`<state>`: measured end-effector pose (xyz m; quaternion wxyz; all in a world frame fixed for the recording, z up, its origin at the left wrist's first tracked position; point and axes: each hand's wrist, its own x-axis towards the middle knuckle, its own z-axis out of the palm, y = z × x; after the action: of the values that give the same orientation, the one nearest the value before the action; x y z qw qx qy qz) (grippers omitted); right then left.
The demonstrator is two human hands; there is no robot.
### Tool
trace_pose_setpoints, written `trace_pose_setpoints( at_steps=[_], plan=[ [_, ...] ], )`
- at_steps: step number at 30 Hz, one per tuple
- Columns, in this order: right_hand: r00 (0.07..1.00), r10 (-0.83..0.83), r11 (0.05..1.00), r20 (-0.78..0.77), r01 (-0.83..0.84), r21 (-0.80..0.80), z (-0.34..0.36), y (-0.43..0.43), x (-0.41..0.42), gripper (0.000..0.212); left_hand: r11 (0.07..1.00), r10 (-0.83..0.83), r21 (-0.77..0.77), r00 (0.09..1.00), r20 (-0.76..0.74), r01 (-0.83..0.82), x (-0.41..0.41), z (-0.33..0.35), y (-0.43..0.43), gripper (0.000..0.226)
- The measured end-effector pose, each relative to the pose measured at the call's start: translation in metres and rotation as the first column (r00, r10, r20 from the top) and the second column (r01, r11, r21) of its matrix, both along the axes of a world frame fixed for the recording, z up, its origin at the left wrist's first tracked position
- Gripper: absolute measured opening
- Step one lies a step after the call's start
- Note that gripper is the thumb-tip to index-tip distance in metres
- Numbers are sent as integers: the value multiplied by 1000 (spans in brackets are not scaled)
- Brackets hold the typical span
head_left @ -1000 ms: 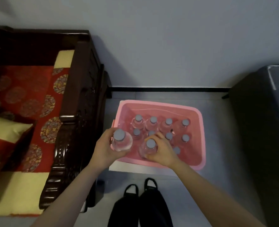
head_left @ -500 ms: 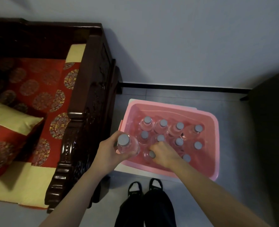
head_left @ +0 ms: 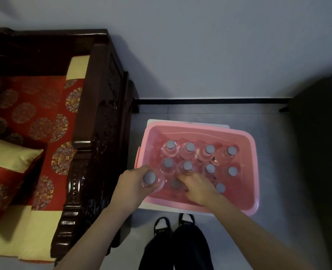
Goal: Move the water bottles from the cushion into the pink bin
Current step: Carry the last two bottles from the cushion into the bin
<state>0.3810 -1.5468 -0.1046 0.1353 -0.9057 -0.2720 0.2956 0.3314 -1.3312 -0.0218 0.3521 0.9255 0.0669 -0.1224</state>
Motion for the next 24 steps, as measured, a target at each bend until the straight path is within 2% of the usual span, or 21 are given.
trace_pose_setpoints(
  at_steps=[2, 5, 10, 12, 19, 24],
  plan=[
    [998, -59, 997, 37, 57, 50, 3, -19, 0, 48, 995, -51, 90, 999, -14, 52, 3, -7, -5, 18],
    [993, -119, 990, 18, 117, 77, 9, -44, -2, 45, 973, -128, 183, 988, -81, 141, 11, -20, -14, 15],
    [985, -168, 981, 27, 164, 101, 12, -49, -4, 45, 941, -239, 189, 947, -215, 281, 22, -46, -25, 25],
    [979, -201, 974, 26, 196, 116, 9, -47, -6, 45, 923, -277, 202, 930, -243, 328, 25, -55, -26, 22],
    [956, -290, 939, 52, 274, 207, 2, -53, -14, 45, 905, -311, 206, 909, -278, 372, 30, -77, -21, 37],
    [949, -306, 932, 74, 282, 226, -1, -54, -16, 42, 898, -295, 227, 900, -321, 376, 37, -84, -28, 39]
  ],
)
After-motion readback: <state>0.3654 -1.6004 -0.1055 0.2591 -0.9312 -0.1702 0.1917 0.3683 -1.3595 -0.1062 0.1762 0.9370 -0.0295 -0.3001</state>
